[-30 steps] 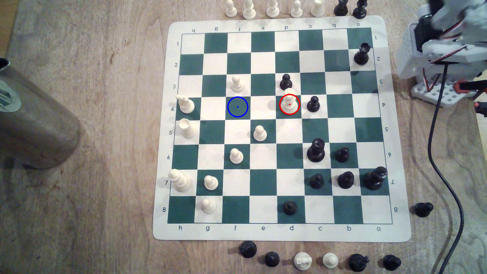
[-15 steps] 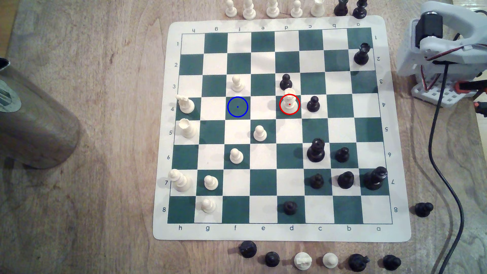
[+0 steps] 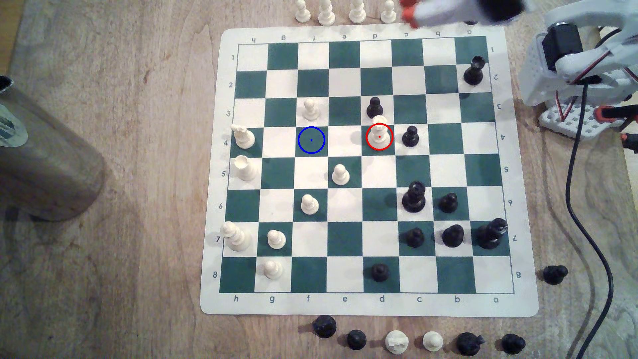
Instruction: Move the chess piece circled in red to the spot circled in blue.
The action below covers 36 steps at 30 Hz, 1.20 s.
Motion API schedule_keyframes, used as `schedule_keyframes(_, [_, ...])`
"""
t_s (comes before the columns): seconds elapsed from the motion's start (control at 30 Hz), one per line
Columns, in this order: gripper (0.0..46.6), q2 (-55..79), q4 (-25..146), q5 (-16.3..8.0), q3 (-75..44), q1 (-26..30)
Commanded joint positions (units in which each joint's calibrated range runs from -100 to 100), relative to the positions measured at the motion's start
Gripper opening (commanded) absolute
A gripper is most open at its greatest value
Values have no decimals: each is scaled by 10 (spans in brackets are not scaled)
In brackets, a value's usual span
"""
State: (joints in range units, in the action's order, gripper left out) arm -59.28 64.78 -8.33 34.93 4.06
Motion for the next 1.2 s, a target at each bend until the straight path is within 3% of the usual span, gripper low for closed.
schedule_keyframes(0.0, [130,162,91,-73,-174,15])
schedule_keyframes(0.13, [139,241,87,-105,-199,28])
schedule_keyframes(0.37, [154,338,100,-123,-221,52])
schedule_keyframes(0.87, [123,479,94,-110,-213,70])
schedule_keyframes(1.17, [135,506,66,-114,-211,75])
